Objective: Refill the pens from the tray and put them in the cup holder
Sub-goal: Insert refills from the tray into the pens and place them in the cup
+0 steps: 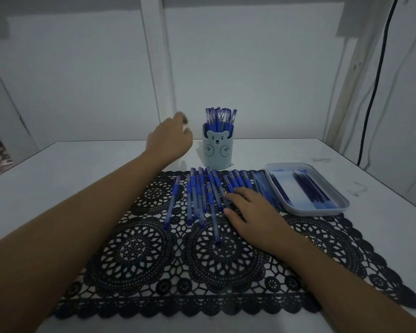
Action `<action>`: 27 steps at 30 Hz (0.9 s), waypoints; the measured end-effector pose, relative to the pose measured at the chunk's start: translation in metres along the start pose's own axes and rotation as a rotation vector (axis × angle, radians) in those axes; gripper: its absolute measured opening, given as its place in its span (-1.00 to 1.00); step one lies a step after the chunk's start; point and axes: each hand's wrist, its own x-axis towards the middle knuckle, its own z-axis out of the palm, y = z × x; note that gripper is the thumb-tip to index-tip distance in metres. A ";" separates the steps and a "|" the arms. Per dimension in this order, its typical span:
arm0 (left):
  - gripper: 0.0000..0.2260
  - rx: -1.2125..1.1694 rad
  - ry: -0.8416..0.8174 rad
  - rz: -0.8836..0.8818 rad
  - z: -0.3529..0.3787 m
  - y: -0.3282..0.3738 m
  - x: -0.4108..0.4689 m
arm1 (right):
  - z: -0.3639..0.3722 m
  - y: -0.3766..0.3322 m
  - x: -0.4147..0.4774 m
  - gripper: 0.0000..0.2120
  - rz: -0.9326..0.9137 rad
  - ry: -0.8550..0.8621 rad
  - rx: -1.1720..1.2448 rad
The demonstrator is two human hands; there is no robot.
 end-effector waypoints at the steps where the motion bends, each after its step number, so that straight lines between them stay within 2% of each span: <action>1: -0.78 0.062 -0.080 -0.039 -0.001 -0.008 -0.011 | 0.000 0.000 0.000 -0.57 0.004 -0.004 -0.001; 4: -0.79 0.227 -0.322 -0.111 0.004 -0.027 -0.045 | 0.001 0.000 0.001 -0.57 0.016 -0.001 0.007; 7: -0.79 0.308 -0.484 -0.106 0.011 -0.036 -0.067 | 0.001 0.000 0.001 -0.58 0.010 -0.004 0.009; 10: -0.78 0.365 -0.523 -0.100 0.008 -0.037 -0.071 | 0.000 0.000 0.000 -0.58 -0.002 -0.007 0.002; 12: -0.85 0.436 -0.522 -0.106 0.005 -0.037 -0.074 | -0.001 0.000 -0.001 -0.59 0.005 -0.011 -0.013; 13: -0.89 0.470 -0.495 -0.111 0.002 -0.037 -0.077 | -0.001 0.000 -0.001 -0.60 0.012 -0.010 -0.025; 15: -0.83 0.509 -0.391 -0.114 -0.003 -0.037 -0.088 | -0.002 -0.001 -0.002 -0.59 0.007 0.036 -0.043; 18: -0.83 0.488 -0.223 -0.023 -0.006 -0.039 -0.110 | -0.004 -0.006 -0.002 -0.50 -0.067 0.196 -0.078; 21: -0.80 0.344 -0.080 0.220 -0.002 -0.040 -0.133 | -0.010 -0.017 -0.004 -0.56 -0.194 0.315 -0.104; 23: -0.73 0.280 -0.005 0.428 0.006 -0.039 -0.142 | -0.009 -0.026 -0.007 -0.53 -0.300 0.313 -0.196; 25: -0.74 0.257 0.070 0.619 0.013 -0.036 -0.146 | -0.006 -0.034 -0.009 -0.53 -0.309 0.276 -0.311; 27: -0.75 0.236 0.106 0.701 0.016 -0.031 -0.147 | -0.002 -0.034 -0.009 -0.62 -0.313 0.260 -0.321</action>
